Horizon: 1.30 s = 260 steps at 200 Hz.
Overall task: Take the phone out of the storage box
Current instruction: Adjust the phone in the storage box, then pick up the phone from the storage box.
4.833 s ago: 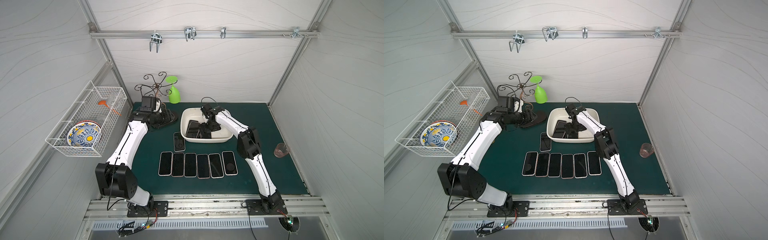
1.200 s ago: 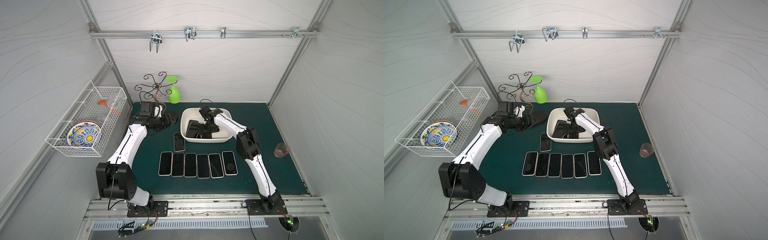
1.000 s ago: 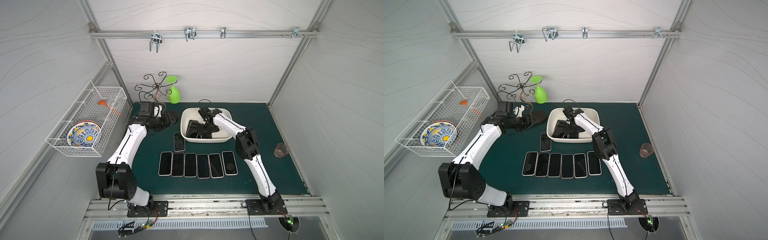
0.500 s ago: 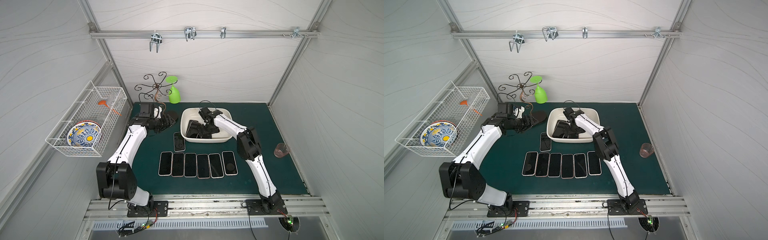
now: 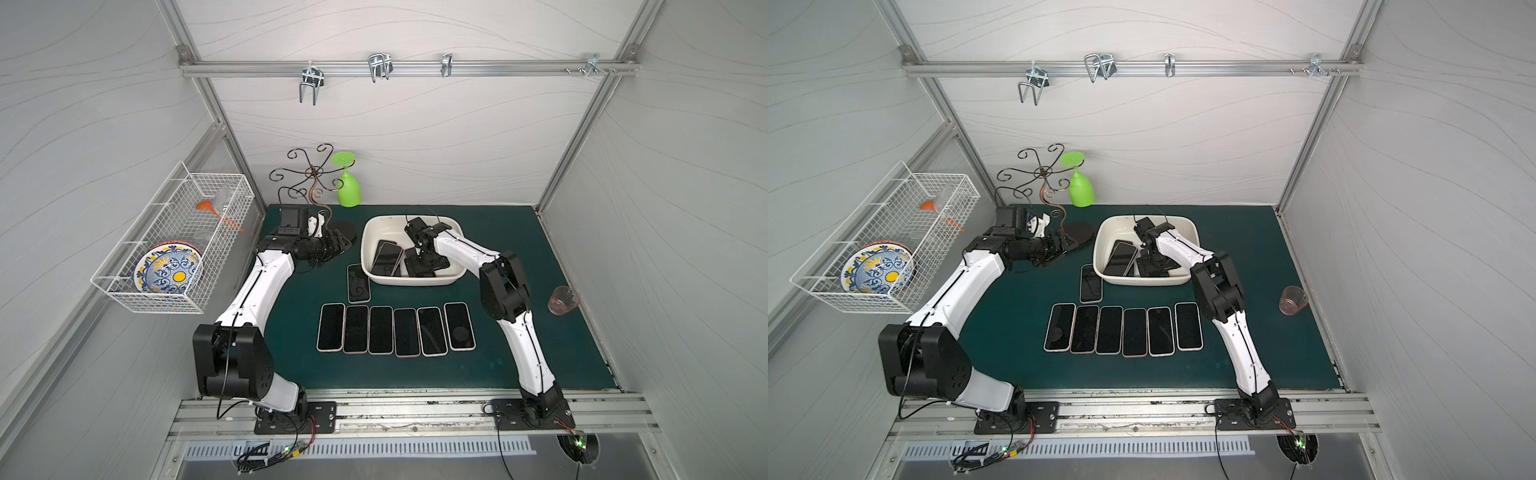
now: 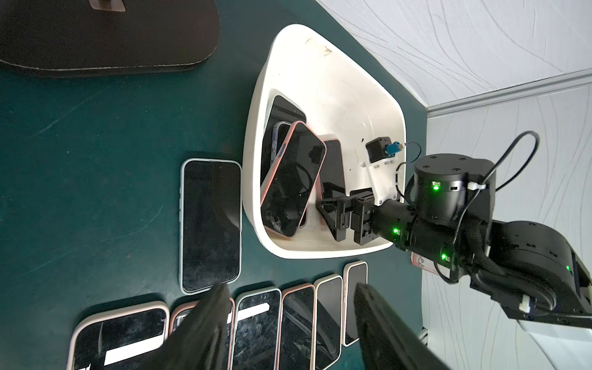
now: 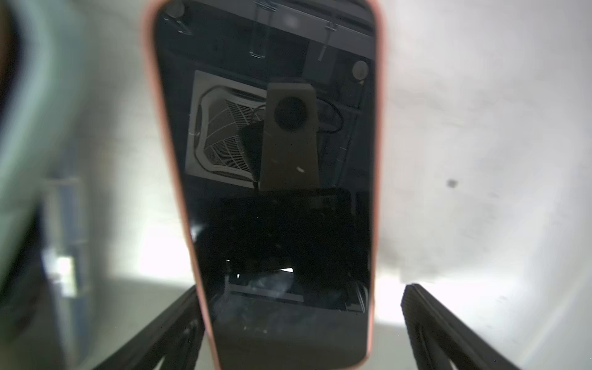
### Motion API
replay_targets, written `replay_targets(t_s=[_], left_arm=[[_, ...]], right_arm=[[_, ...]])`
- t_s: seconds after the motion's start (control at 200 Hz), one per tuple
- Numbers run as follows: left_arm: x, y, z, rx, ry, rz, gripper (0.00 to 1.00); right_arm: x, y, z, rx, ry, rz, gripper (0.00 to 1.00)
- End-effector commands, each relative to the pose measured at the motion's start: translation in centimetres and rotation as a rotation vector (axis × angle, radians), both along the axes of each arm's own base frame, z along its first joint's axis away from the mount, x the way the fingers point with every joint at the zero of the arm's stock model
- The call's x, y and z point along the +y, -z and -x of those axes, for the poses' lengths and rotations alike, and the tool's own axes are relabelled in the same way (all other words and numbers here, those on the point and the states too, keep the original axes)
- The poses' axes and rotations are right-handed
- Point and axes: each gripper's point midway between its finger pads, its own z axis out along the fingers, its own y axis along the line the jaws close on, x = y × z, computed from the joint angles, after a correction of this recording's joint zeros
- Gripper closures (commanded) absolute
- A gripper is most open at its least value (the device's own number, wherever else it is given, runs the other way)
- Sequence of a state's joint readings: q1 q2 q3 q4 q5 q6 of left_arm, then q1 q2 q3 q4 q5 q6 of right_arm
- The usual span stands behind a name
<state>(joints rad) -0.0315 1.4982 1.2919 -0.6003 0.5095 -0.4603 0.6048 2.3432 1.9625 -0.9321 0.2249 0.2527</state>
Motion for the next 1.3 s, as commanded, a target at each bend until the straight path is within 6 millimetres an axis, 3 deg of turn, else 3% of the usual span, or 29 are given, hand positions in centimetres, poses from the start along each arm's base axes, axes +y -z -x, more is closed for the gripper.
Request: replay_targets(t_s=[0.0, 0.235, 0.38, 0.665, 1.041, 1.296], left_arm=[[0.1, -1.2, -0.4, -0.055, -0.002, 0.008, 0.33], [0.1, -1.4, -0.5, -0.057, -0.005, 0.01, 0.33], [0.1, -1.3, -0.4, -0.054, -0.003, 0.009, 0.33], [0.1, -1.2, -0.4, -0.054, 0.005, 0.006, 0.33], [0.1, -0.8, -0.6, -0.042, 0.001, 0.006, 0.33], [0.2, -0.7, -0.4, -0.037, 0.003, -0.002, 0.33]], right_arm=[[-5.2, 3.9, 2.2, 0.115, 0.016, 0.187, 0.01], [-1.4, 2.3, 0.4, 0.068, -0.01, -0.002, 0.01], [0.1, 2.7, -0.7, 0.089, -0.069, -0.057, 0.01], [-0.6, 3.2, -2.8, 0.069, -0.189, -0.023, 0.01], [0.8, 4.8, -4.5, 0.07, -0.319, -0.052, 0.01], [0.0, 5.6, -4.0, 0.126, -0.293, -0.1, 0.03]])
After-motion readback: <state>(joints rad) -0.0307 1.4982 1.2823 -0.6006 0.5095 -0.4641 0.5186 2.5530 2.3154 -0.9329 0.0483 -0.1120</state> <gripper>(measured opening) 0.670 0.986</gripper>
